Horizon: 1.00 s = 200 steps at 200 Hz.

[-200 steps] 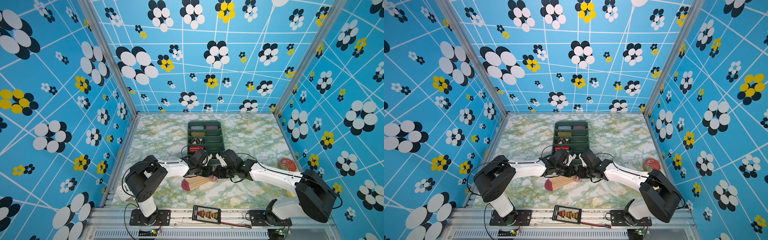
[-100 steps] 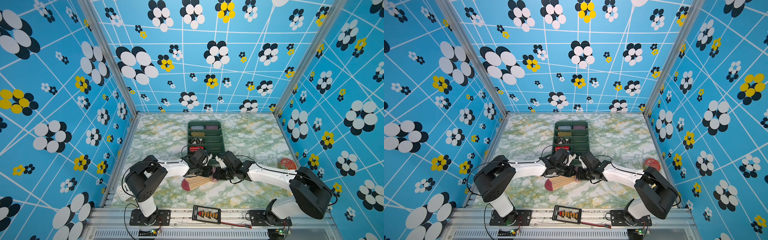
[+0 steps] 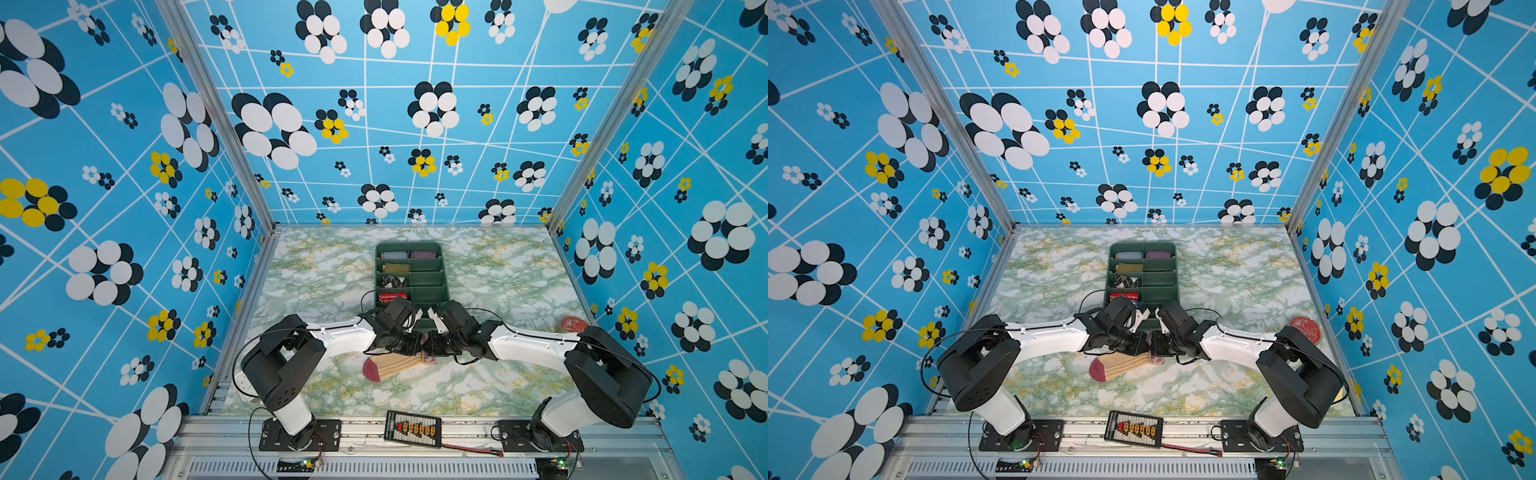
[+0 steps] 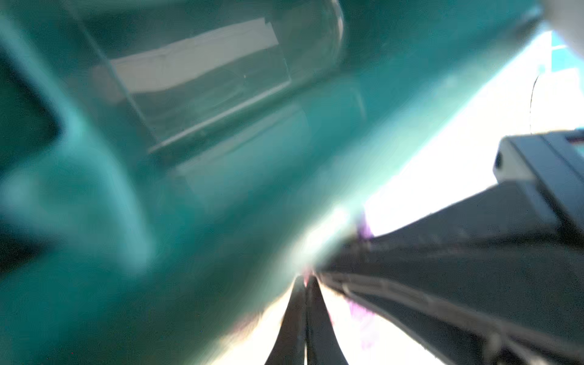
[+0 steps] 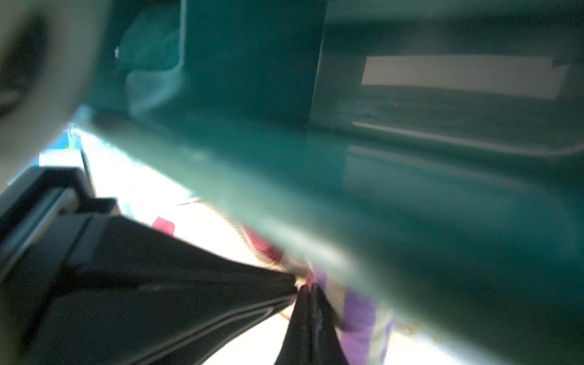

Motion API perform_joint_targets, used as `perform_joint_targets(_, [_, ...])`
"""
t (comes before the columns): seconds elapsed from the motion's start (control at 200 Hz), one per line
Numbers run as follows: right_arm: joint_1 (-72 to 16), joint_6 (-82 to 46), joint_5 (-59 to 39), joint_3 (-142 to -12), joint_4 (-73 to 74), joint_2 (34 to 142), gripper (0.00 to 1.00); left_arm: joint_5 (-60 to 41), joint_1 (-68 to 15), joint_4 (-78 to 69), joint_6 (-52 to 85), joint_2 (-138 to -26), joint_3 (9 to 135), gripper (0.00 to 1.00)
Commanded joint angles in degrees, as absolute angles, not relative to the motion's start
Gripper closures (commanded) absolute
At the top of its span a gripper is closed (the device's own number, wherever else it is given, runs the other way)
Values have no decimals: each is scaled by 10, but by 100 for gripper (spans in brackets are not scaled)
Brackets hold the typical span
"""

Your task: Roll the socks

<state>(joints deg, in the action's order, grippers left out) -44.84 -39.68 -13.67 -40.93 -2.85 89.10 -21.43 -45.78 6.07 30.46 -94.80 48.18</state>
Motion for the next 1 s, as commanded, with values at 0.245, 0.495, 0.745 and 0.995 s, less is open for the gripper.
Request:
perform_joint_targets(0.245, [-447, -427, -147, -358, -94, 930, 100, -229, -448, 88, 294, -900, 499, 94])
perform_joint_targets(0.495, [-447, -430, -162, -362, -76, 944, 100, -230, -466, 56, 304, -896, 480, 95])
perform_joint_targets(0.745, [-444, -432, -154, -352, -77, 917, 100, -225, -466, 29, 309, -916, 490, 95])
perform_joint_targets(0.995, [-435, -423, -195, -354, -31, 900, 100, -220, -471, 20, 316, -917, 465, 95])
